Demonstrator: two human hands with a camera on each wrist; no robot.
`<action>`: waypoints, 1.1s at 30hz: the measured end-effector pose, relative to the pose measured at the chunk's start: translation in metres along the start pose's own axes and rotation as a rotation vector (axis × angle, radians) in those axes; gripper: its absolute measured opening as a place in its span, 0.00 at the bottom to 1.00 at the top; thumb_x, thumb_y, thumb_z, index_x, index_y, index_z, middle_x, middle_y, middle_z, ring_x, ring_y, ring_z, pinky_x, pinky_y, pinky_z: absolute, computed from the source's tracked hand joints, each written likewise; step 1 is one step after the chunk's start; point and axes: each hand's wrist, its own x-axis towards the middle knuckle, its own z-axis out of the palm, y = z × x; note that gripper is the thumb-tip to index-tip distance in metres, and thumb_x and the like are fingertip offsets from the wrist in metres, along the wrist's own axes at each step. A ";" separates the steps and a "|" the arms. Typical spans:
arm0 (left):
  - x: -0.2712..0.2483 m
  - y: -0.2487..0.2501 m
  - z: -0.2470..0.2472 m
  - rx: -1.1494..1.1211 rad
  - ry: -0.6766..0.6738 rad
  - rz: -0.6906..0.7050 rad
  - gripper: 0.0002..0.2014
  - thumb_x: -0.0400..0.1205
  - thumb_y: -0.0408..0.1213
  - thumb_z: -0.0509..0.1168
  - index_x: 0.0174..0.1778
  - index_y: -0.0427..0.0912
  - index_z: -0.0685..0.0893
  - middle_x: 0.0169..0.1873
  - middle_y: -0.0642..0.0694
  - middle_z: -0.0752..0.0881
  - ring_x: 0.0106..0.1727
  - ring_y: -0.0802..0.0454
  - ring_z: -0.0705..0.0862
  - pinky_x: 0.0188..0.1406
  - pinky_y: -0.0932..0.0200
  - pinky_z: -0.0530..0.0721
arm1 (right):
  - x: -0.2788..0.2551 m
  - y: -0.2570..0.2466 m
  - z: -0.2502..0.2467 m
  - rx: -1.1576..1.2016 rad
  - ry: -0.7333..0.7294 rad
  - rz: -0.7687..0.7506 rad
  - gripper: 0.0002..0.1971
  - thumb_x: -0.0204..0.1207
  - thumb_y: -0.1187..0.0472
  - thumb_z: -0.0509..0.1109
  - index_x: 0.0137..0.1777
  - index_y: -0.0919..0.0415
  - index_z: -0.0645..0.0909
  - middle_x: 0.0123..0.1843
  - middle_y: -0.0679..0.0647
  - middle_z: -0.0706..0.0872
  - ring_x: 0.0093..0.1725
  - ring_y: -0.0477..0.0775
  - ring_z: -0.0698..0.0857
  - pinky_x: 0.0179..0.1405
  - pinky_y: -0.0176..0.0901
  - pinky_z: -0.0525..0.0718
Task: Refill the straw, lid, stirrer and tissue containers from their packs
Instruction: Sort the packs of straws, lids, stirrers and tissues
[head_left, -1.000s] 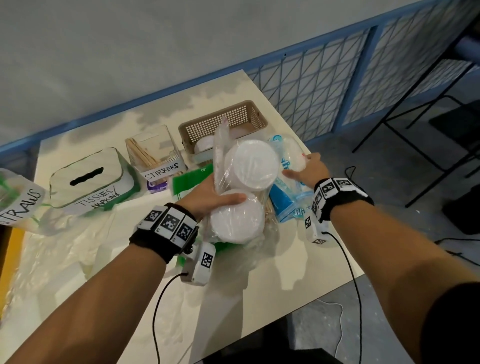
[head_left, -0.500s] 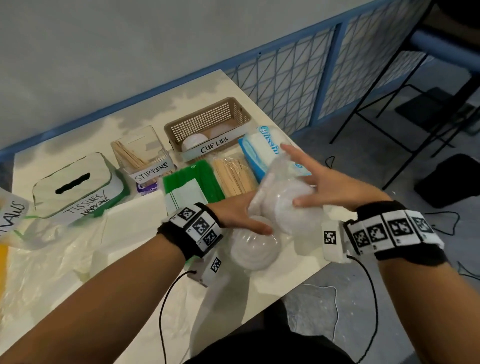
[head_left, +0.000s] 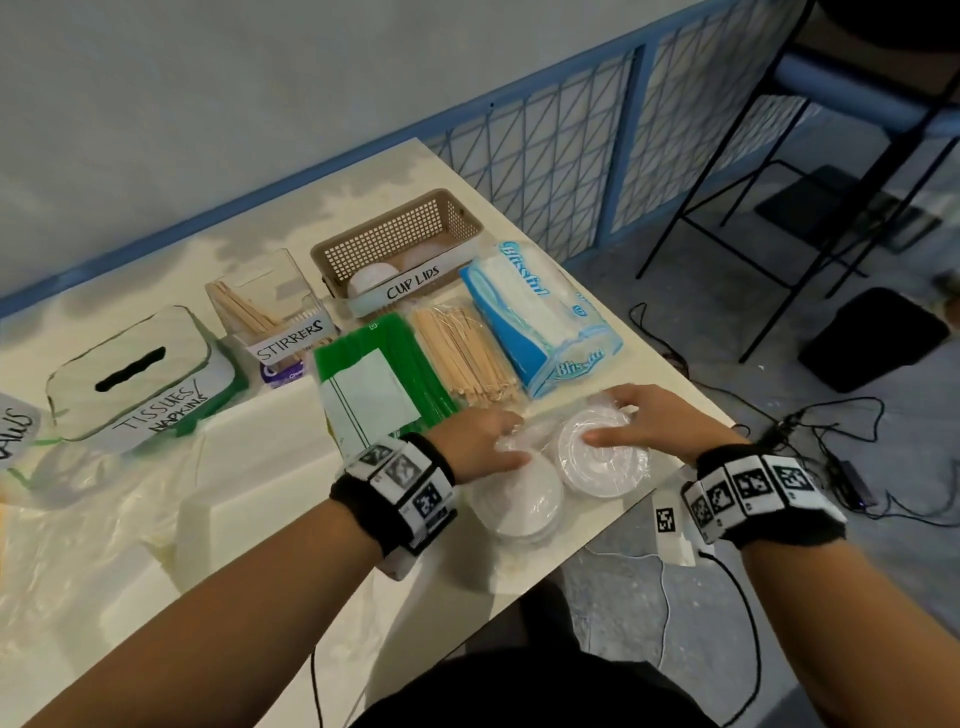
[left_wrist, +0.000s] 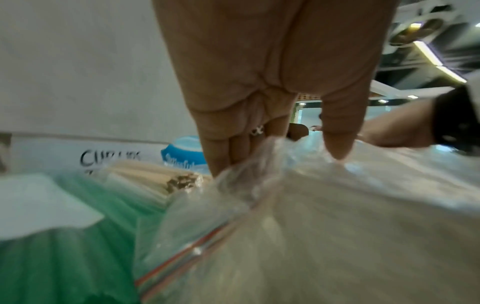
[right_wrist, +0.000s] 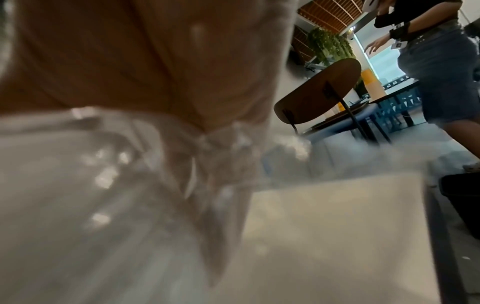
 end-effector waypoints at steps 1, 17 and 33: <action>-0.003 0.001 0.005 0.087 0.072 0.038 0.26 0.82 0.46 0.62 0.75 0.39 0.70 0.71 0.42 0.75 0.70 0.47 0.74 0.72 0.54 0.71 | 0.003 0.000 0.001 0.026 0.015 0.007 0.32 0.60 0.46 0.81 0.64 0.54 0.81 0.58 0.50 0.84 0.57 0.51 0.82 0.64 0.50 0.79; -0.012 0.002 0.048 0.260 0.216 0.002 0.40 0.77 0.60 0.61 0.80 0.44 0.55 0.77 0.42 0.64 0.77 0.44 0.64 0.77 0.46 0.64 | 0.017 -0.013 0.026 -0.018 0.118 -0.025 0.23 0.68 0.44 0.75 0.60 0.54 0.84 0.57 0.52 0.83 0.53 0.50 0.80 0.53 0.40 0.74; -0.037 -0.080 -0.011 -0.250 0.651 -0.804 0.35 0.77 0.45 0.69 0.72 0.28 0.61 0.69 0.31 0.67 0.68 0.34 0.72 0.67 0.46 0.73 | 0.019 -0.107 0.010 -0.367 0.229 -0.206 0.19 0.73 0.50 0.73 0.60 0.58 0.76 0.60 0.56 0.76 0.57 0.53 0.79 0.51 0.38 0.73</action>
